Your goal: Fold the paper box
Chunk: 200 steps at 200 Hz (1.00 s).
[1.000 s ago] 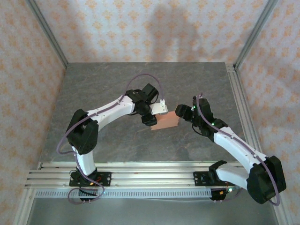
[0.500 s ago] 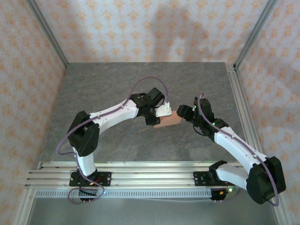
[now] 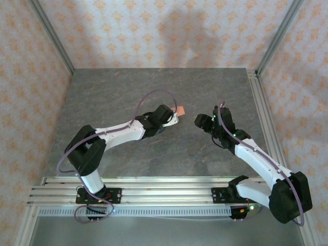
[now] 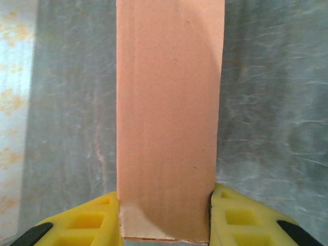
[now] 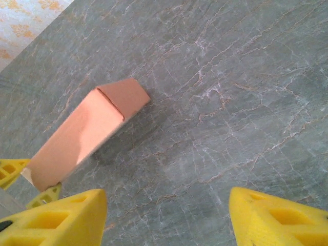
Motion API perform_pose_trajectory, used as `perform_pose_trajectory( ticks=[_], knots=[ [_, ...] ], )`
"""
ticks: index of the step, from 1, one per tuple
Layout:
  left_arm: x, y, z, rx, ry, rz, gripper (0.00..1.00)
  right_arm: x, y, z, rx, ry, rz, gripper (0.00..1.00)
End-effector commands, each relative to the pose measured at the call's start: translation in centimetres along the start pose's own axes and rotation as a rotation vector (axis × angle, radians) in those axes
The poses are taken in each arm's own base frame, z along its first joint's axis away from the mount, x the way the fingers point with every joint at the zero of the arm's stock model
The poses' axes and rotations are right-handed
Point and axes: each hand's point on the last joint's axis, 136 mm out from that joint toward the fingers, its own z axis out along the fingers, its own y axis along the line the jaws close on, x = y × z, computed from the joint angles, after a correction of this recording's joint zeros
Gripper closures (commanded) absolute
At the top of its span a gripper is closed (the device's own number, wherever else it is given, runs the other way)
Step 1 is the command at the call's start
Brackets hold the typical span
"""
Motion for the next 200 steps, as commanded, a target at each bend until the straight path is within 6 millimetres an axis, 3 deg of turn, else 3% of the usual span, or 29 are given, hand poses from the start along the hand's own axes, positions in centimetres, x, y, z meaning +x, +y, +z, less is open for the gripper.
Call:
perform_pose_trajectory(
  ticks=[1,23,63,93,137,173,200],
  knots=[
    [-1.0,2.3,0.7,-0.151,-0.018,0.024,0.65,-0.2,-0.5,0.3,0.008,-0.014,0.026,0.36],
    [-1.4,0.2,1.8,-0.079,-0.054,0.082,0.61,0.0,-0.8,0.5,0.013,-0.015,0.030,0.36],
    [-0.5,-0.7,3.1,-0.063,0.010,0.110,0.53,0.0,-0.8,0.6,0.009,-0.013,0.035,0.36],
    [0.2,-1.2,3.2,-0.025,0.039,0.106,0.35,-0.1,-0.8,0.7,0.007,-0.017,0.030,0.36],
    [0.8,-1.2,3.0,-0.010,0.047,0.078,0.15,-0.2,-0.6,0.9,-0.004,-0.015,0.026,0.36],
    [-0.1,0.3,0.4,0.047,-0.093,-0.143,0.00,-1.1,-0.8,0.4,0.015,-0.068,-0.036,0.29],
    [0.5,3.6,-2.6,0.063,-0.223,-0.409,0.00,-3.1,-1.2,-0.3,0.054,-0.172,-0.142,0.10]
  ],
)
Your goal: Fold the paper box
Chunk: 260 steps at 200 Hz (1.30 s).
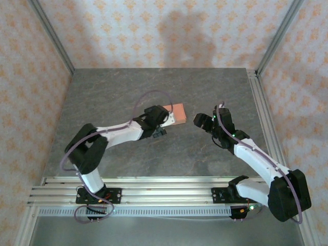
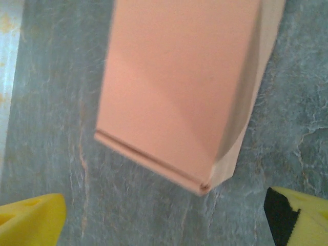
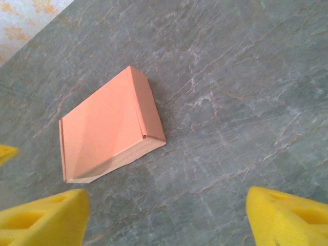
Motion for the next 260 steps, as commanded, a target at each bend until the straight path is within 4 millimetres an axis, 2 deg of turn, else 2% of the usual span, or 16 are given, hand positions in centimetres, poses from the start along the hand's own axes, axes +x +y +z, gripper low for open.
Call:
perform_pose_trajectory(
  ticks=[1,16,34,59,73,98,110,123,145,165,180,195,223,260],
  knots=[
    [-1.4,3.6,-3.8,0.011,-0.174,-0.293,0.00,-2.7,-0.4,-0.8,0.035,-0.134,-0.104,0.10],
    [-0.5,5.5,-5.5,0.007,-0.245,-0.422,0.00,-3.9,-1.0,-1.0,0.072,-0.187,-0.168,0.04],
    [1.8,7.8,-6.6,-0.019,-0.287,-0.582,0.00,-5.8,-2.2,-1.3,0.114,-0.257,-0.203,0.01],
    [6.5,10.6,-7.5,-0.143,-0.272,-0.775,0.00,-8.7,-4.6,-2.2,0.207,-0.386,-0.255,0.00],
    [9.4,11.9,-7.9,-0.230,-0.253,-0.875,0.00,-9.7,-6.4,-2.3,0.282,-0.438,-0.308,0.01],
    [14.3,13.2,-7.4,-0.339,-0.218,-1.022,0.00,-10.2,-10.2,-1.0,0.370,-0.504,-0.321,0.00],
    [16.4,13.5,-7.0,-0.403,-0.190,-1.060,0.00,-9.6,-12.2,0.5,0.390,-0.488,-0.311,0.00],
    [18.0,13.5,-6.6,-0.449,-0.175,-1.079,0.00,-9.4,-13.4,1.6,0.393,-0.501,-0.313,0.01],
    [18.9,13.8,-6.0,-0.485,-0.193,-1.085,0.00,-10.0,-13.4,2.0,0.374,-0.523,-0.339,0.01],
    [20.0,14.4,-6.2,-0.570,-0.230,-1.087,0.00,-9.1,-14.6,3.0,0.329,-0.530,-0.313,0.00],
    [21.0,14.5,-5.5,-0.536,-0.212,-1.133,0.00,-8.7,-14.6,3.3,0.299,-0.569,-0.326,0.01],
    [22.3,14.0,-4.3,-0.547,-0.167,-1.155,0.00,-8.5,-14.9,3.4,0.324,-0.516,-0.319,0.00],
    [22.0,13.5,-1.8,-0.496,-0.158,-1.137,0.00,-8.6,-14.7,3.7,0.316,-0.513,-0.329,0.01],
    [21.8,13.4,-1.8,-0.481,-0.166,-1.132,0.00,-9.0,-15.6,3.2,0.360,-0.555,-0.293,0.01]
  ],
)
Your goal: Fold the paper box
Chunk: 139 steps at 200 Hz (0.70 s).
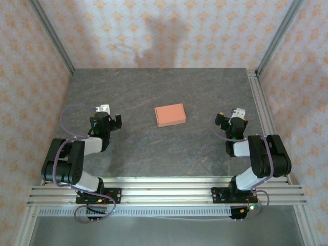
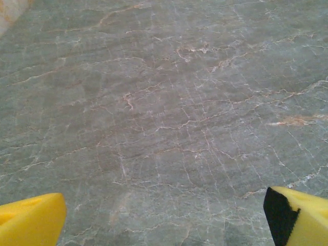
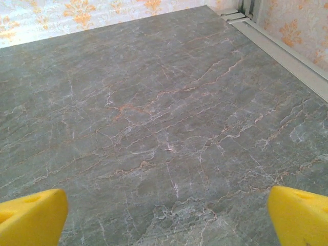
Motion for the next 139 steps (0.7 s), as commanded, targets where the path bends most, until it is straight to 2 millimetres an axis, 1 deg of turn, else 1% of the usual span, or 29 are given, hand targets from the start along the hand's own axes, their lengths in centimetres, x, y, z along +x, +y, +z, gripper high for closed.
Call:
perform_pose_trajectory(
  ticks=[1,40,53,139],
  knots=[
    [-2.8,-0.3,-0.1,0.015,-0.090,-0.031,0.00,-1.7,-0.5,0.0,0.027,-0.072,0.023,0.01],
    [-2.7,-0.3,-0.1,0.017,-0.087,-0.031,0.00,-1.6,0.8,0.5,-0.039,-0.036,-0.012,0.01],
    [-2.7,-0.8,0.0,0.039,-0.083,-0.019,0.00,-1.4,1.3,0.9,-0.054,-0.004,-0.025,0.01],
    [-2.7,-0.9,0.0,0.046,-0.078,-0.014,0.00,-1.3,1.1,1.0,-0.043,-0.002,-0.020,0.01]
  ],
)
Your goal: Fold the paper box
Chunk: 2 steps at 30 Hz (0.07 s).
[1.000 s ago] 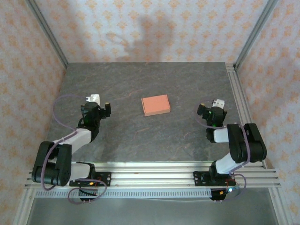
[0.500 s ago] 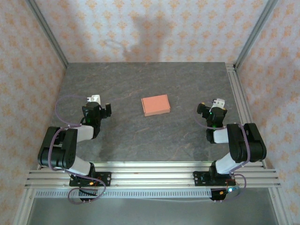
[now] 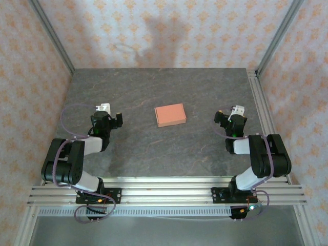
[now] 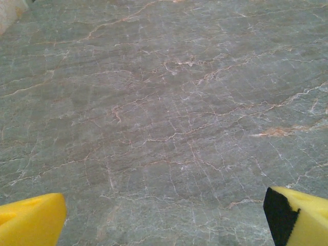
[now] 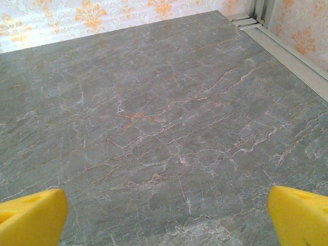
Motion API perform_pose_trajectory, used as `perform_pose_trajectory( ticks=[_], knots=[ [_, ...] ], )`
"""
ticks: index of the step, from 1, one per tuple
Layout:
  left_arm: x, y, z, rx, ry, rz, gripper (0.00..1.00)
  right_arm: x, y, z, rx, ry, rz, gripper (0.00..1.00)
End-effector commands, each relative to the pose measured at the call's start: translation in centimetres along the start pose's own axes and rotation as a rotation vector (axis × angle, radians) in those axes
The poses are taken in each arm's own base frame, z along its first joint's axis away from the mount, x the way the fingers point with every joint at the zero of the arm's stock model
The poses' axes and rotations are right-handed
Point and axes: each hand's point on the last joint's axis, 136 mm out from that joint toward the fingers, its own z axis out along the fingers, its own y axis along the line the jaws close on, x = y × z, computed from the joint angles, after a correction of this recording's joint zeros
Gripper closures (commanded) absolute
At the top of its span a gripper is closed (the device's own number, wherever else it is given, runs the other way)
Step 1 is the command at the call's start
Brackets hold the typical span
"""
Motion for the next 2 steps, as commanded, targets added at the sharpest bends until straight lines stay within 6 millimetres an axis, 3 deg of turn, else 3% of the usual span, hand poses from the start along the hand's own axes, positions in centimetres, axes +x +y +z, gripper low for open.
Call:
perform_pose_trajectory(
  ticks=[1,2],
  knots=[
    [-1.81,-0.13,0.04,0.004,-0.051,-0.007,0.00,-0.56,0.12,0.30,-0.007,-0.009,-0.007,0.01],
    [-1.87,-0.09,0.04,0.003,-0.053,-0.008,0.00,-0.59,0.15,0.29,-0.008,-0.010,-0.007,0.01]
  ],
)
